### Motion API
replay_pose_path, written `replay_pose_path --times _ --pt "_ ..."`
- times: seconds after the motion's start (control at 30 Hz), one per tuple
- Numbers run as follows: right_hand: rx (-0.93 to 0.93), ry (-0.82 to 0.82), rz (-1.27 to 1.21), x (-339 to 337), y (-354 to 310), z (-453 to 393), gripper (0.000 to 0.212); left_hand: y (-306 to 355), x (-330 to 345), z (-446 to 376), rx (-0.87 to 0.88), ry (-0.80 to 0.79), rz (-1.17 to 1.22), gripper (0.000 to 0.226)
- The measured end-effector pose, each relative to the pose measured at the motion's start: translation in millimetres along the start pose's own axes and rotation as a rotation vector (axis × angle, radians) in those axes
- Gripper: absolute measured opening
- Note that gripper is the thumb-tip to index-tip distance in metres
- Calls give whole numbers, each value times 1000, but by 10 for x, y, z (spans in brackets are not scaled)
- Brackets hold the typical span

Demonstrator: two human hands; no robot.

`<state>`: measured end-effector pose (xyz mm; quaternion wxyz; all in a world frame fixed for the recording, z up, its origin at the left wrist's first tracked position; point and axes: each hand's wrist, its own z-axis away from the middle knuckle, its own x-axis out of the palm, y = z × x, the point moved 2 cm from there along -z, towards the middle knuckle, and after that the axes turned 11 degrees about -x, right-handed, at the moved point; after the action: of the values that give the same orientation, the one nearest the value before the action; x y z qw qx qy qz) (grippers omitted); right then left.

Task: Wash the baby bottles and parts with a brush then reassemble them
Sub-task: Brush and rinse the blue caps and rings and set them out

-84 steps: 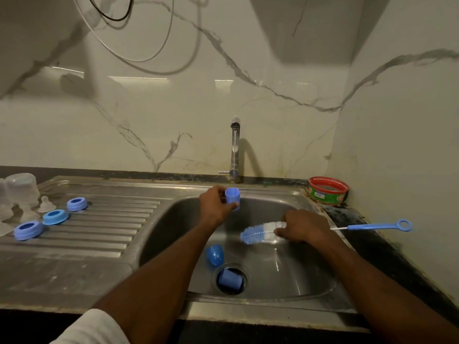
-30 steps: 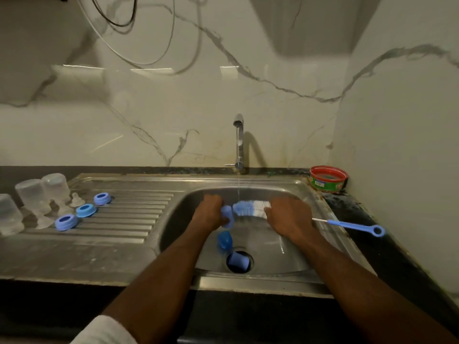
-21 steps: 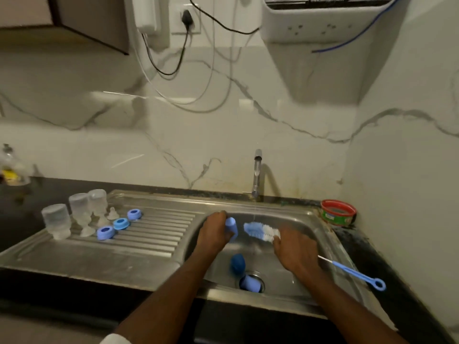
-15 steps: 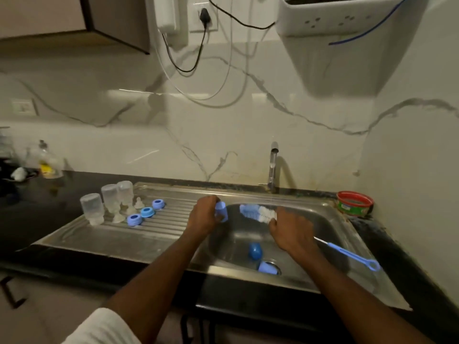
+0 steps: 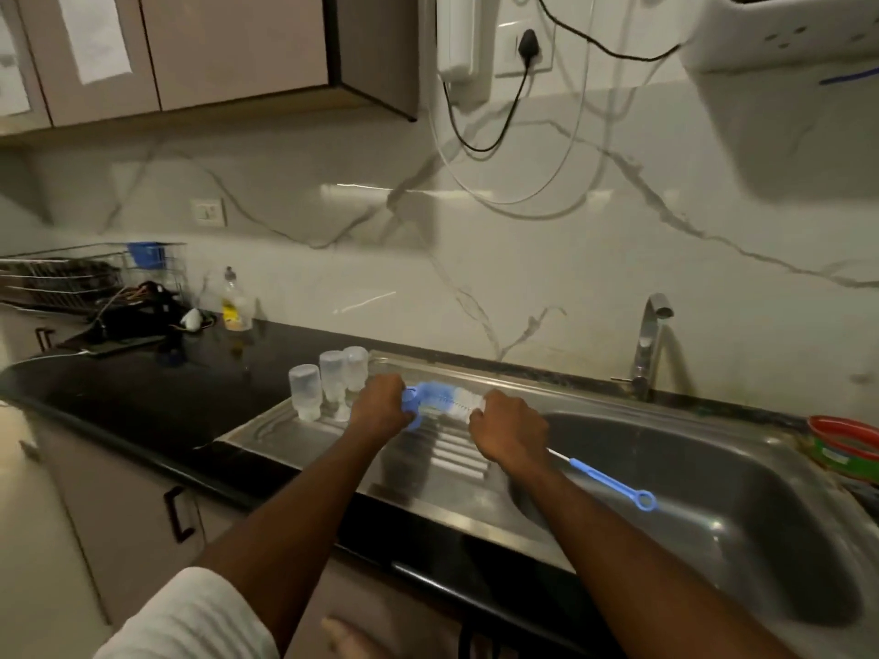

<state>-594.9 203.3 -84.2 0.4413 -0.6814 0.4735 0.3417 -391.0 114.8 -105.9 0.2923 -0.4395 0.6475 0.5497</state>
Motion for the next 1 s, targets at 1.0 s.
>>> replay_pose_path --times 1.0 --pt "227 71 135 -629 1639 502 34 1501 648 335 394 37 -160 37"
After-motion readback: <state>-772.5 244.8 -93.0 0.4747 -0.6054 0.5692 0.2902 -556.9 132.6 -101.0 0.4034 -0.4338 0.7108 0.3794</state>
